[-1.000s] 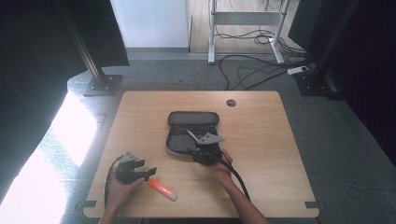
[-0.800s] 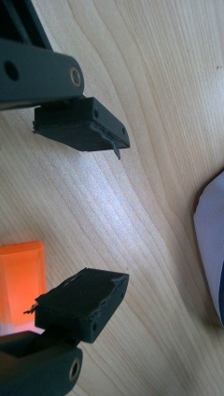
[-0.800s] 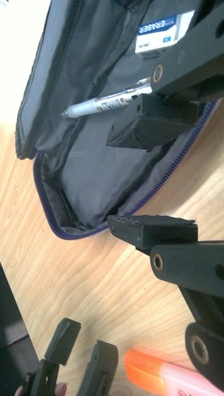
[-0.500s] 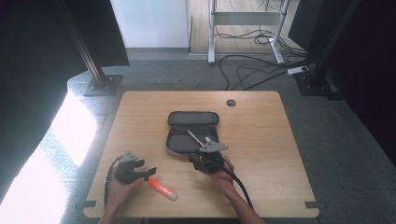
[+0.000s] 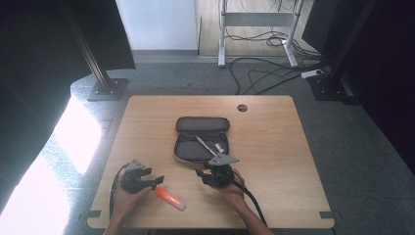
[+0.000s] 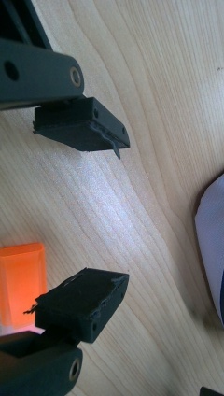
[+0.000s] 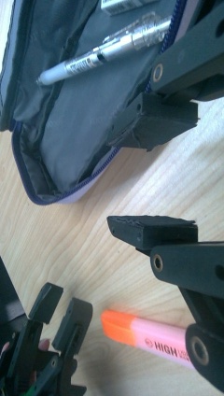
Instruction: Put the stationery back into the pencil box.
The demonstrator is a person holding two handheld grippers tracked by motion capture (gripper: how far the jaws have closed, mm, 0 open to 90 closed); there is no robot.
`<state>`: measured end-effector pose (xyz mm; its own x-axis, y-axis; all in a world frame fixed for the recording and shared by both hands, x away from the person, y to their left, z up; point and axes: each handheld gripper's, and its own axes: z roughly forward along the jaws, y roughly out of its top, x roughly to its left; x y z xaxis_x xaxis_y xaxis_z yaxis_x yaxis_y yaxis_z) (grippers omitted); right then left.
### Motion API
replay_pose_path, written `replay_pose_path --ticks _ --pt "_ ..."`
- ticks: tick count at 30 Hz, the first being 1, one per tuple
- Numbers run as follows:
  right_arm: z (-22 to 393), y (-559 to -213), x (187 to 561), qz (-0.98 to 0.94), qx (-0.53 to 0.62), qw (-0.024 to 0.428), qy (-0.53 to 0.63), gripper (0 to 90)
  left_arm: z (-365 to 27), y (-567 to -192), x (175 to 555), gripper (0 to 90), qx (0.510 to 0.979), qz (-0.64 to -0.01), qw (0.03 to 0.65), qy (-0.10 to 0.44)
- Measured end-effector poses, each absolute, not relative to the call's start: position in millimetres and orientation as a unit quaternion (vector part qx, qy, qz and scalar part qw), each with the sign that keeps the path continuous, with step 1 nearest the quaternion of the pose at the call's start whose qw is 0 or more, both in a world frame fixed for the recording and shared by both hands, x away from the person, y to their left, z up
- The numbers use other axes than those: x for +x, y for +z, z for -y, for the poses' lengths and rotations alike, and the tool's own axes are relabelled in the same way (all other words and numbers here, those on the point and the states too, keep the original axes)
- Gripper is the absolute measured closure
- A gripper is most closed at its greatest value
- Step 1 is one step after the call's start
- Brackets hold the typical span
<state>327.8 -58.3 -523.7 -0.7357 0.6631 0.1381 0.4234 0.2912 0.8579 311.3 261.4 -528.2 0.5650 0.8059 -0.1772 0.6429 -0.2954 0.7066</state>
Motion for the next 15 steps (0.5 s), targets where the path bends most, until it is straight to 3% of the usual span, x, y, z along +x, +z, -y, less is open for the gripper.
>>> replay_pose_path --ticks 15 --pt "55.0 -529.1 315.7 -0.800 0.337 0.112 0.483 53.3 -261.7 -527.6 310.9 30.6 0.797 -0.454 0.384 0.107"
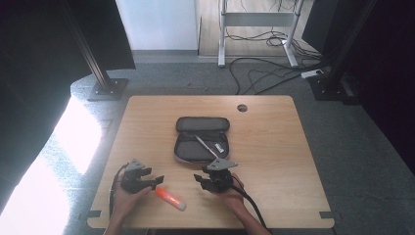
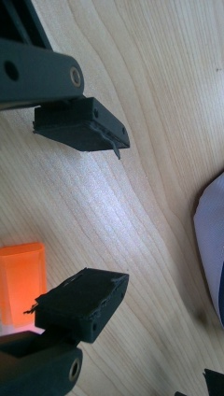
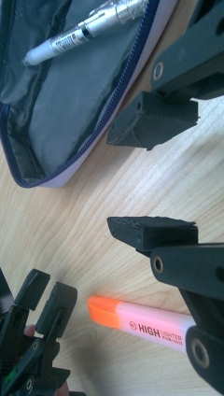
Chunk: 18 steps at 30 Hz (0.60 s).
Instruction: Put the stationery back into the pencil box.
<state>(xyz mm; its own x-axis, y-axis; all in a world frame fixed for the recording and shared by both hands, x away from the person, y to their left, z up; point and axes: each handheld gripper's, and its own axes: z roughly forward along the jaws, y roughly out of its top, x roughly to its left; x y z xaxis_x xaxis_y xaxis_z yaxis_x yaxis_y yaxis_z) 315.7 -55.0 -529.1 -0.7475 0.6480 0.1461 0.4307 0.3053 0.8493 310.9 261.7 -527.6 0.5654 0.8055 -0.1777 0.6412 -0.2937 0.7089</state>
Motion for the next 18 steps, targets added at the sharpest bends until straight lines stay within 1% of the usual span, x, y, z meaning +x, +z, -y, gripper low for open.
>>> replay_pose_path --ticks 7,18 --pt "50.2 -532.3 309.4 -0.803 0.334 0.103 0.483 52.4 -261.7 -526.5 310.7 30.6 0.797 -0.452 0.386 0.107" --pt "31.8 -536.2 296.4 -0.814 0.313 0.080 0.483 51.8 -262.8 -526.5 311.0 30.6 0.796 -0.454 0.386 0.107"
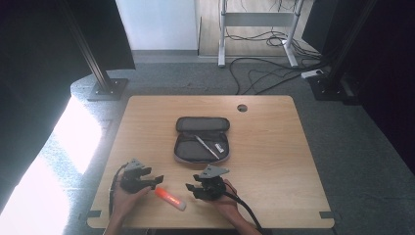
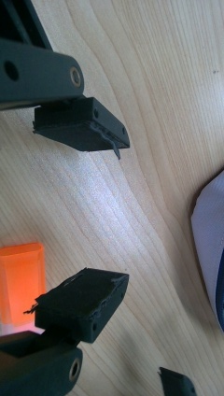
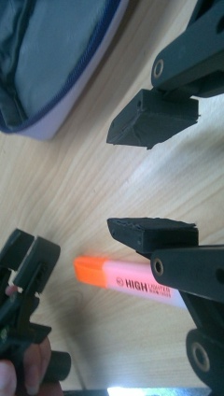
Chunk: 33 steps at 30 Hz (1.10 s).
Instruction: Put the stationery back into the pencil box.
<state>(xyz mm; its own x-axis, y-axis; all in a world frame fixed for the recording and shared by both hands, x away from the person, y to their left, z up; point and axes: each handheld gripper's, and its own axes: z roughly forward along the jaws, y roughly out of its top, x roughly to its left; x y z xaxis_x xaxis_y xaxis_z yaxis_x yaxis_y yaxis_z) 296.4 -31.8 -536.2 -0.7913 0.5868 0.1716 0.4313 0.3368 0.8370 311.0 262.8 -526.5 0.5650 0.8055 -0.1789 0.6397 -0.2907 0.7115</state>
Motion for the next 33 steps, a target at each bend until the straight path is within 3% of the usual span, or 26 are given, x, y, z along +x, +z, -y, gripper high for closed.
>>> replay_pose_path --ticks 33 --pt "-2.9 -539.9 277.8 -0.830 0.271 0.052 0.485 51.2 -261.4 -527.6 311.5 30.6 0.799 -0.452 0.383 0.105"
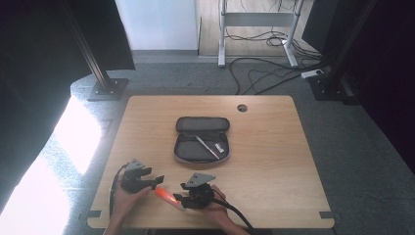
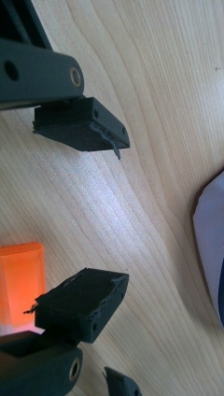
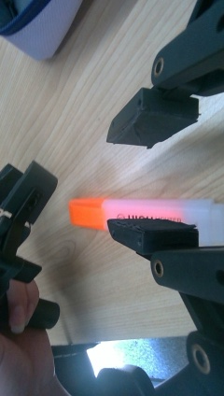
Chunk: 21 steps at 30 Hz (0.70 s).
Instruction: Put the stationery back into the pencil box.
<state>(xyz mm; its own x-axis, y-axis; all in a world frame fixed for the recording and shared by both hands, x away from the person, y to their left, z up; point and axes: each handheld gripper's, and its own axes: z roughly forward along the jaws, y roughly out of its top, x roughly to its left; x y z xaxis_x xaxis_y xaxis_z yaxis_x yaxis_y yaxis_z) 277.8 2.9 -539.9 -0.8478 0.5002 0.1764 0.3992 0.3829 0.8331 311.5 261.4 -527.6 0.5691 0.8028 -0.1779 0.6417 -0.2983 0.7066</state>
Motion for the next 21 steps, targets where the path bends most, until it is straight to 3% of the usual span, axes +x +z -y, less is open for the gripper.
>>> replay_pose_path --ticks 21 --pt "-21.0 -546.3 270.9 -0.846 0.256 0.046 0.465 50.7 -260.7 -528.7 311.9 30.5 0.800 -0.452 0.381 0.105"
